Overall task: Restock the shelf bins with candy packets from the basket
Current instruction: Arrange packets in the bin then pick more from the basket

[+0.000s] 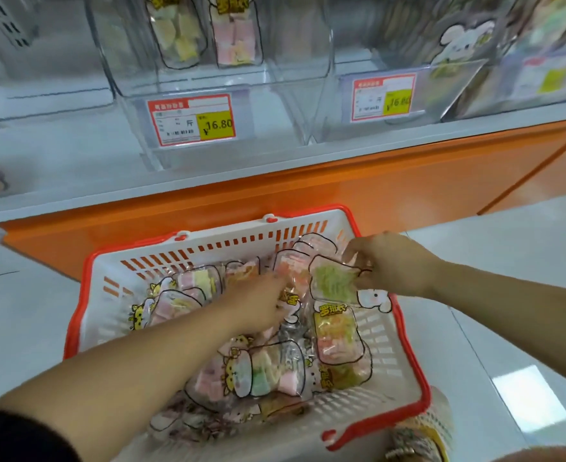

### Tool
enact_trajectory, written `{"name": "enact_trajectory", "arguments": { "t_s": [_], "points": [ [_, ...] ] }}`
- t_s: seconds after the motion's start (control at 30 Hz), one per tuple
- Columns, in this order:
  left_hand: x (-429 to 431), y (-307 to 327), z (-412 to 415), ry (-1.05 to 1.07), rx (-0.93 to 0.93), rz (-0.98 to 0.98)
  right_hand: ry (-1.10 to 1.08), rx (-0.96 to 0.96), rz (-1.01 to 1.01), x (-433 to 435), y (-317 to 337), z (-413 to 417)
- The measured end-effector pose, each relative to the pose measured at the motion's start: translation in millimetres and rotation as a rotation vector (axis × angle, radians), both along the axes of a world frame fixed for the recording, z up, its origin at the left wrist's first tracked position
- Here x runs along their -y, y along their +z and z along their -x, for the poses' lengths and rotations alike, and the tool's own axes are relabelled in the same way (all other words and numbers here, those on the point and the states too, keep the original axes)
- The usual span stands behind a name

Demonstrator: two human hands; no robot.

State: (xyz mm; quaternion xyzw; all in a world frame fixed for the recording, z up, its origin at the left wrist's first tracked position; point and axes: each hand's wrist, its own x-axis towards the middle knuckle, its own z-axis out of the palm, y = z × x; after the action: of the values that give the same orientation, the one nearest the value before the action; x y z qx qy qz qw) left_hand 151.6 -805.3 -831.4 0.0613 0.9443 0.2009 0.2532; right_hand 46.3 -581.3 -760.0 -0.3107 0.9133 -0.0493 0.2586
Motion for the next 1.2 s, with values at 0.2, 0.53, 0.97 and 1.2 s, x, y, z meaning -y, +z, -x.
{"name": "enact_trajectory", "arguments": {
  "t_s": [0.2,0.53,0.97,1.2],
  "points": [
    [-17,17,18,0.329,0.106,-0.599,0.069,0.144,0.152,11,41,13],
    [57,42,-23,0.874,0.073,-0.587,-0.324,0.423,0.268,53,10,21],
    [70,37,-73,0.958,0.178,-0.682,0.070,0.066,-0.548,47,-81,-39],
    [51,41,-55,0.929,0.159,-0.742,-0.075,0.440,-0.070,17,-24,-9]
  ]
}}
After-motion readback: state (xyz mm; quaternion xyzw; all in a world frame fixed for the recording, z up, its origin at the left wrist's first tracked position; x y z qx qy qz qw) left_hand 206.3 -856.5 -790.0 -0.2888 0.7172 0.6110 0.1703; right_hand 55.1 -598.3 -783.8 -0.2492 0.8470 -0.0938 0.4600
